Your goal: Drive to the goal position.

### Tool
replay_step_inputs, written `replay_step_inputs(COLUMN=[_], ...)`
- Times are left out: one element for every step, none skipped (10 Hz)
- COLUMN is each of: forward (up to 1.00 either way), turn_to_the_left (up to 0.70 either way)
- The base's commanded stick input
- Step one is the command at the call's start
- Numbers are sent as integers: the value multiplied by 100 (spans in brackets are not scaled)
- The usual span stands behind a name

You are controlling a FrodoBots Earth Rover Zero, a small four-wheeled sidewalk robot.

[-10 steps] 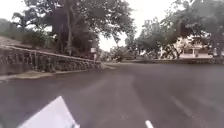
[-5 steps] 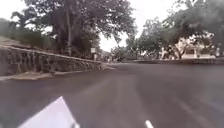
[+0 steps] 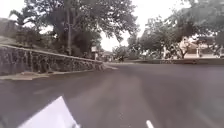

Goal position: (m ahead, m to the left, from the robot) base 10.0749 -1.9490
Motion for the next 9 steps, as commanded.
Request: replay_step_inputs(forward=[50,50,50,50,50,50,50,50,50], turn_to_the_left=[-50,-50,-50,-50,-50,-50,0,0,0])
